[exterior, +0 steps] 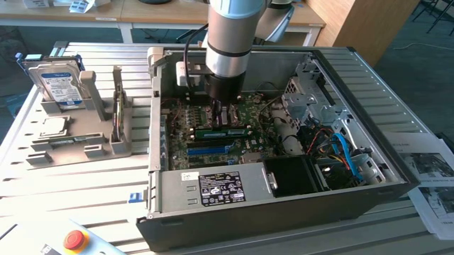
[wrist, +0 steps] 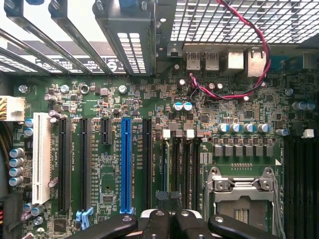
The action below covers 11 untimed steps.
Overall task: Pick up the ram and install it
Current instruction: 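Press down the ram until it locks into place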
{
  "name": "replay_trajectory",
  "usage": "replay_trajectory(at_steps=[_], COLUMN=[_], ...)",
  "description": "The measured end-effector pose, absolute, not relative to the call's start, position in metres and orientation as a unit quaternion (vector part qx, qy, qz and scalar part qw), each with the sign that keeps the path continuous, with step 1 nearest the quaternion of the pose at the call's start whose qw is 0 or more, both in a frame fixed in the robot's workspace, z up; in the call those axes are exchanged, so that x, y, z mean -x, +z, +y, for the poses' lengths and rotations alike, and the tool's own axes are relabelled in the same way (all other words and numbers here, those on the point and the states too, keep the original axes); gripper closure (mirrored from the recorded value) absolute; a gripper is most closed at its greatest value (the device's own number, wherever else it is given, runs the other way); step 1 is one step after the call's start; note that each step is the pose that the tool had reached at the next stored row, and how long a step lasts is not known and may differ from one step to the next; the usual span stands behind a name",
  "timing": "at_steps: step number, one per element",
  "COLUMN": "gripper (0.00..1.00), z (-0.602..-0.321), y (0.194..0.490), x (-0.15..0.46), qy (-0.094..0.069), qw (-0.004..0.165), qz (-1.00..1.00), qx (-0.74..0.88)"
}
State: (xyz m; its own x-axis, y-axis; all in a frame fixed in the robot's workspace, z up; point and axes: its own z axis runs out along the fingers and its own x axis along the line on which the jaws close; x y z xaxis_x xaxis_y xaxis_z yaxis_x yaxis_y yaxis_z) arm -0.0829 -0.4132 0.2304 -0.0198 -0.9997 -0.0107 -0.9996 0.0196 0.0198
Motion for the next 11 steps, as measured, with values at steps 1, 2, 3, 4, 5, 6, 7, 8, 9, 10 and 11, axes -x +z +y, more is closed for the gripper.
replay_trajectory(at_steps=[1,2,3,4,5,6,7,8,9,10,11], gripper=[0.9,0.9,0.9,0.9,0.9,0.9,0.9,0.9,0.9,0.9,0.9], z=[-0.4132,-0.4132,-0.4132,-0.4132,-0.4134,-0.4134,-0.4135,-0.4136,-0.4136,-0.4137,-0.4138], y=[0.2301,0.2299,0.2299,0.2297,0.2292,0.229,0.2289,0.2287,0.2285,0.2283,0.2283], x=[0.0829,0.0829,0.0829,0.0828,0.0828,0.0829,0.0829,0.0829,0.0829,0.0828,0.0828], qy=[-0.011,-0.011,-0.011,-0.011,-0.011,-0.011,-0.011,-0.011,-0.011,-0.011,-0.011], qw=[0.003,0.003,0.003,0.003,0.003,0.003,0.003,0.003,0.003,0.003,0.003], qz=[-0.714,-0.714,-0.714,-0.714,-0.714,-0.714,-0.714,-0.714,-0.714,-0.714,-0.714], qx=[-0.7,-0.7,-0.7,-0.7,-0.7,-0.7,-0.7,-0.7,-0.7,-0.7,-0.7])
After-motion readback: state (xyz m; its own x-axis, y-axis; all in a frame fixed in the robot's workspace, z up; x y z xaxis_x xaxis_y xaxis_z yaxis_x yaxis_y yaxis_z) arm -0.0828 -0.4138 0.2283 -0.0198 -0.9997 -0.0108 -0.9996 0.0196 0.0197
